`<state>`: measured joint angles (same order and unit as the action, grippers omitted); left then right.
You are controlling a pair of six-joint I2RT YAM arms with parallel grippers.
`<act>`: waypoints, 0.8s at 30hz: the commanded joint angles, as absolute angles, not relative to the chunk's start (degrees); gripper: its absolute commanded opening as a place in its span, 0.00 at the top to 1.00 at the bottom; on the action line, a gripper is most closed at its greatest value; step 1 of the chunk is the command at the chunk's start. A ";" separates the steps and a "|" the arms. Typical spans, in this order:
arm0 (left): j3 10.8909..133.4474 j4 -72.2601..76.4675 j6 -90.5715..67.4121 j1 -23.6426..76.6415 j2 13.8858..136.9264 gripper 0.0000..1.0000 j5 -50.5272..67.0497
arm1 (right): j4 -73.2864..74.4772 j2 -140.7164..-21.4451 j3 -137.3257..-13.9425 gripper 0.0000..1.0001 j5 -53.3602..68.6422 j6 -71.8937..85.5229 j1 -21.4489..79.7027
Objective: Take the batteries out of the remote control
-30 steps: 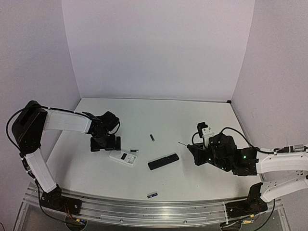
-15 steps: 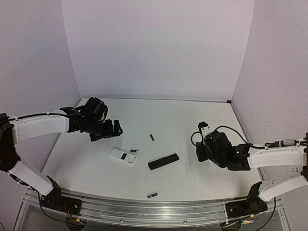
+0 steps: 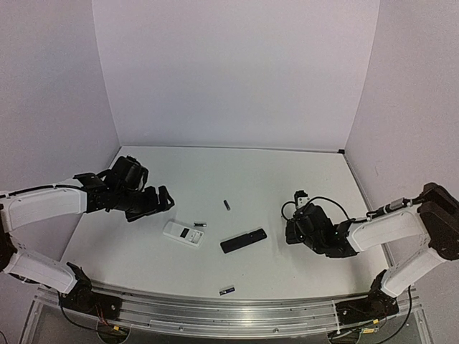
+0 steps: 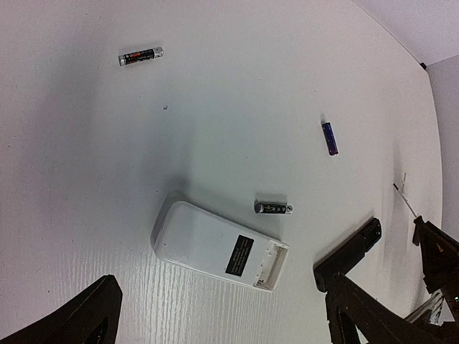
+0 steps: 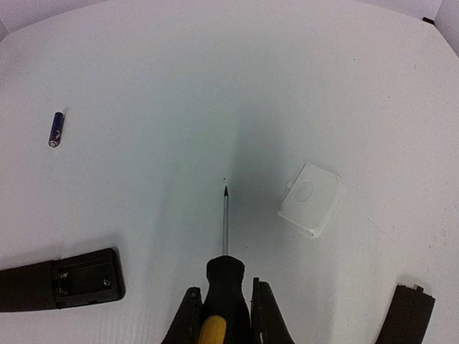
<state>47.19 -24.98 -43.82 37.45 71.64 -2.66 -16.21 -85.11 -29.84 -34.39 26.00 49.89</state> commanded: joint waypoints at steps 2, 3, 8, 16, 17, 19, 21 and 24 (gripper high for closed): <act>46.41 -23.58 -45.65 37.35 69.26 0.00 -3.41 | -20.68 -86.89 -26.10 0.86 -30.75 35.67 49.66; 46.41 -23.64 -45.65 37.35 69.19 0.00 -3.42 | -20.73 -86.68 -25.46 0.83 -30.64 36.42 49.71; 46.00 -23.88 -46.04 37.39 68.84 0.00 -3.76 | -20.81 -85.61 -22.95 0.65 -29.27 38.65 49.67; 45.47 -24.83 -46.70 37.35 67.86 0.00 -4.47 | -20.05 -82.01 -22.55 0.43 -27.54 37.45 49.66; 45.42 -25.03 -46.77 37.35 67.77 0.00 -4.54 | -18.64 -80.88 -23.05 0.33 -27.38 36.93 49.68; 45.33 -25.46 -46.95 37.35 67.59 0.00 -4.67 | -14.02 -77.95 -25.17 0.22 -27.11 36.29 49.68; 45.19 -25.78 -47.11 37.35 67.29 0.00 -4.81 | -6.82 -74.51 -28.32 0.18 -27.19 36.05 49.71; 45.42 -26.85 -47.36 37.35 66.83 0.00 -5.32 | 10.33 -68.82 -34.62 0.16 -31.33 37.65 49.69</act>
